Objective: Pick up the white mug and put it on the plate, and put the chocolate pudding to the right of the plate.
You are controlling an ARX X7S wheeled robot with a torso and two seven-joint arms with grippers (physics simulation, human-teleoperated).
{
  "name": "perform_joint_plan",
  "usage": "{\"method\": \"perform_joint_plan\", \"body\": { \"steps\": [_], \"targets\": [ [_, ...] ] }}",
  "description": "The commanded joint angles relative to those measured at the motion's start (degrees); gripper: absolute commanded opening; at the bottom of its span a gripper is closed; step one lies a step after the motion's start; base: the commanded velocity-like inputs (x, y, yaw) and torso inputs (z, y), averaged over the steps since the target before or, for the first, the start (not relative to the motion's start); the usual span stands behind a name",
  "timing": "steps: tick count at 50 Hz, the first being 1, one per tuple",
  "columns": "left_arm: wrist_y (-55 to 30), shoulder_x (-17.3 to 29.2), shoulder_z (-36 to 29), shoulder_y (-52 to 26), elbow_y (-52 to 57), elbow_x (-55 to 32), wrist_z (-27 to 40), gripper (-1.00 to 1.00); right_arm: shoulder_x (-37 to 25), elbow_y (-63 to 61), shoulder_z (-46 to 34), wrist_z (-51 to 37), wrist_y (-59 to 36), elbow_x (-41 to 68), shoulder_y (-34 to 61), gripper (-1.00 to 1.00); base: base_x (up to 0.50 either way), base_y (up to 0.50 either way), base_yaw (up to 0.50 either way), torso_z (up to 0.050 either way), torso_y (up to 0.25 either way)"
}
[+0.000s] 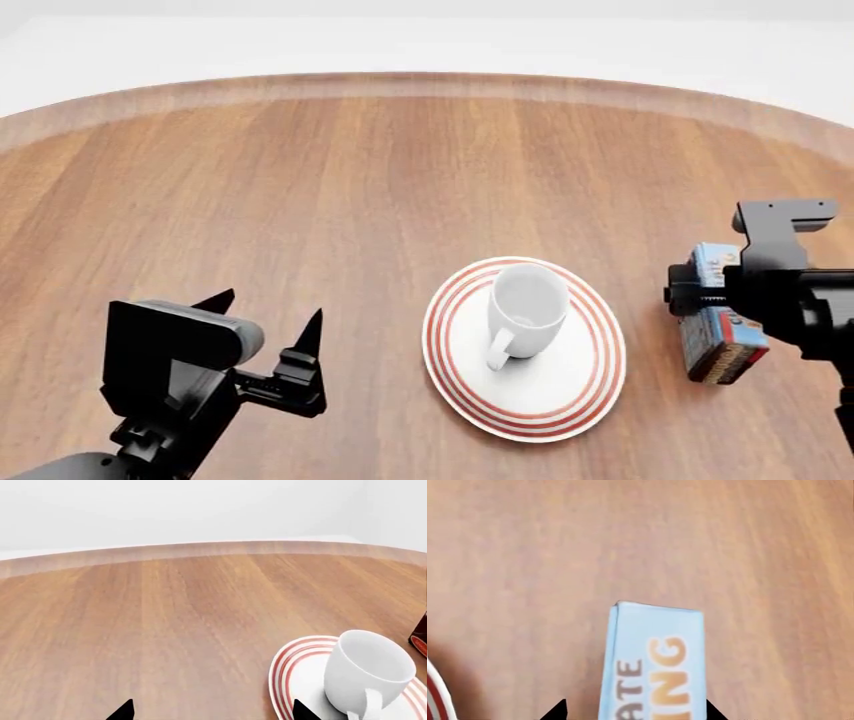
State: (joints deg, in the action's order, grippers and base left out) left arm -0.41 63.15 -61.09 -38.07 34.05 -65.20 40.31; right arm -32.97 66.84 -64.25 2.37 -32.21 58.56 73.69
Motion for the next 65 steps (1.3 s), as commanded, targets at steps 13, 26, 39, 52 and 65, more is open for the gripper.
{"method": "perform_joint_plan", "body": {
  "steps": [13, 26, 39, 52, 65],
  "targets": [
    [0.59, -1.37, 1.51, 0.21, -0.04, 0.6, -1.59, 1.0, -7.75, -17.44, 2.01, -7.22, -9.15, 0.83, 3.74, 1.0, 0.0, 0.0, 0.0, 0.0, 0.0],
    [0.21, -1.04, 1.84, -0.27, 0.97, 0.42, -1.49, 1.0, -18.01, -38.77, 2.69, -15.17, -25.02, 2.5, 18.35, 1.0, 0.0, 0.0, 0.0, 0.0, 0.0],
    [0.12, -0.75, 2.04, -0.28, 1.47, 0.48, -1.24, 1.0, -20.76, -49.66, 3.73, -14.23, -28.02, 3.14, 25.03, 1.0, 0.0, 0.0, 0.0, 0.0, 0.0],
    [0.49, -0.16, 2.27, 0.07, 1.72, 0.43, -1.18, 1.0, -26.66, -62.81, 7.41, -16.65, -28.53, 7.0, 27.66, 1.0, 0.0, 0.0, 0.0, 0.0, 0.0],
    [0.16, 0.52, 2.65, -0.29, 3.2, 0.54, -0.47, 1.0, -36.5, -83.11, 16.83, -30.98, -17.15, 20.46, 20.7, 1.0, 0.0, 0.0, 0.0, 0.0, 0.0]
  ]
}}
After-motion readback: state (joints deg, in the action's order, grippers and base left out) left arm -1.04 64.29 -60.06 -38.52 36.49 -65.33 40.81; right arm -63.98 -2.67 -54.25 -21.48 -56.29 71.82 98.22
